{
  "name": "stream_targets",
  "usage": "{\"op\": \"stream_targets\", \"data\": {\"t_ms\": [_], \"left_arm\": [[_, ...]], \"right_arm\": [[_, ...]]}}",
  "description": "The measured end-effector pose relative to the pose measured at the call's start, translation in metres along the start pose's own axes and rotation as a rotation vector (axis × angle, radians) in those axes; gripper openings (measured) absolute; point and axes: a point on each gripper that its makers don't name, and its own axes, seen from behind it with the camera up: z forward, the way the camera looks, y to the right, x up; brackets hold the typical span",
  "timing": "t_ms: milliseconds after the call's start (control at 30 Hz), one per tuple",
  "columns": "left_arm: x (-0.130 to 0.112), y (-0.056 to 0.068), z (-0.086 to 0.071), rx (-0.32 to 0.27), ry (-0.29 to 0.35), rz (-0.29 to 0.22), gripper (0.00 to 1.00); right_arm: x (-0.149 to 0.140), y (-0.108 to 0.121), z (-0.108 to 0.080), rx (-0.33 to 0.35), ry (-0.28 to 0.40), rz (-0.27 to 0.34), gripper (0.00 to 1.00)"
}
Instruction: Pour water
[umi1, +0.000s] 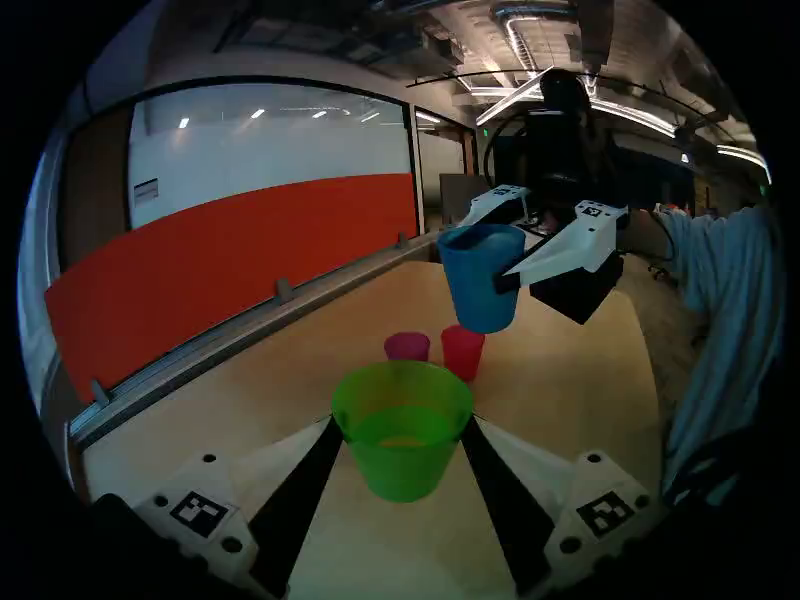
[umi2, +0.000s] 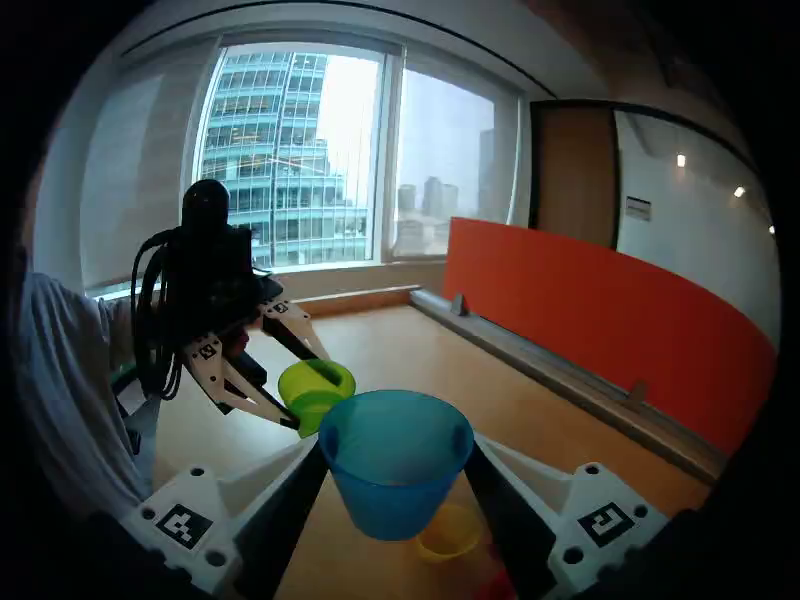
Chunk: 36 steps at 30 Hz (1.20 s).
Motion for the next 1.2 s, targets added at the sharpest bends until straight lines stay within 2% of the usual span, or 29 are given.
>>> {"op": "stream_targets", "data": {"t_ms": [500, 900, 1200], "left_arm": [[-0.038, 0.007, 0.010, -0.031, -0.114, 0.014, 0.85], [-0.055, 0.011, 0.017, -0.060, -0.158, 0.008, 0.85], [-0.072, 0.013, 0.024, -0.081, -0.216, 0.025, 0.85]], "right_arm": [[-0.048, -0.009, 0.016, 0.043, -0.089, -0.017, 0.92], [-0.092, -0.016, 0.026, 0.083, -0.181, -0.042, 0.91], [-0.122, -0.023, 0.032, 0.113, -0.243, -0.067, 0.92]]}}
